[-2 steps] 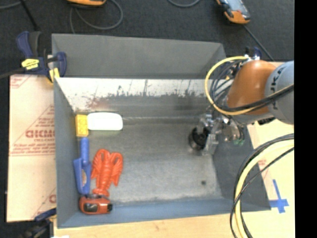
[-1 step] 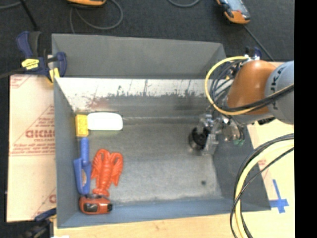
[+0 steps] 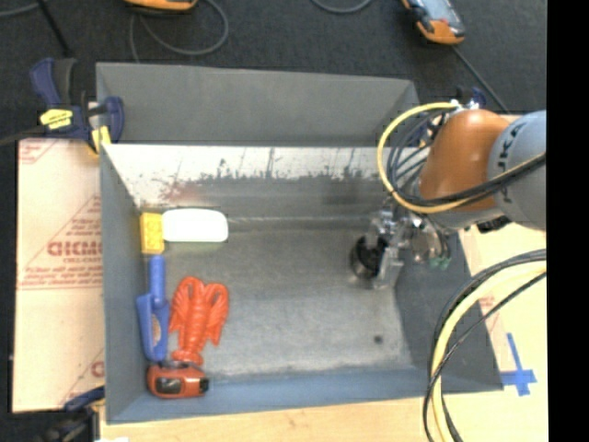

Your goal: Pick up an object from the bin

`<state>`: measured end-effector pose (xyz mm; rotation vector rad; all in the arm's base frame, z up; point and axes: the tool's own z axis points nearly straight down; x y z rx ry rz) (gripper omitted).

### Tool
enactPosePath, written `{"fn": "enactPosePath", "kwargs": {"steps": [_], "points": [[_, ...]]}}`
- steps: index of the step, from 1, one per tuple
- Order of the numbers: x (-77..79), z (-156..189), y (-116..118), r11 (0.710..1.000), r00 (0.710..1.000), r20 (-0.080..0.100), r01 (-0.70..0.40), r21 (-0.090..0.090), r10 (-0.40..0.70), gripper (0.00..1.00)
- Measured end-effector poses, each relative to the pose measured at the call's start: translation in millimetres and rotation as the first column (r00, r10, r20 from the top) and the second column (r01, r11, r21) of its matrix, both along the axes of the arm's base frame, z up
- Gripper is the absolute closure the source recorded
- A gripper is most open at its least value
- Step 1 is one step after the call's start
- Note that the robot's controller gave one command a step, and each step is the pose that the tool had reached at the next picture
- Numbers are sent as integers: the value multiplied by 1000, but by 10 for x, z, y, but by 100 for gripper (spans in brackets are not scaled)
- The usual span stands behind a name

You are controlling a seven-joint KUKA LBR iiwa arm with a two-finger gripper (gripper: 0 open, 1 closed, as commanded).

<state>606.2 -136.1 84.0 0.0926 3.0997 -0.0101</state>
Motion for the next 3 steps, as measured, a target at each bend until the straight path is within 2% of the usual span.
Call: {"fn": "enactPosePath", "kwargs": {"steps": [1,2,3], "points": [[-311,1,16,1000,1000,15,6,-2,-6,100],[-451,3,27,1000,1000,10,-6,-4,6,100],[-371,-18,-55,1000,1000,-10,-23,8,23,100]]}}
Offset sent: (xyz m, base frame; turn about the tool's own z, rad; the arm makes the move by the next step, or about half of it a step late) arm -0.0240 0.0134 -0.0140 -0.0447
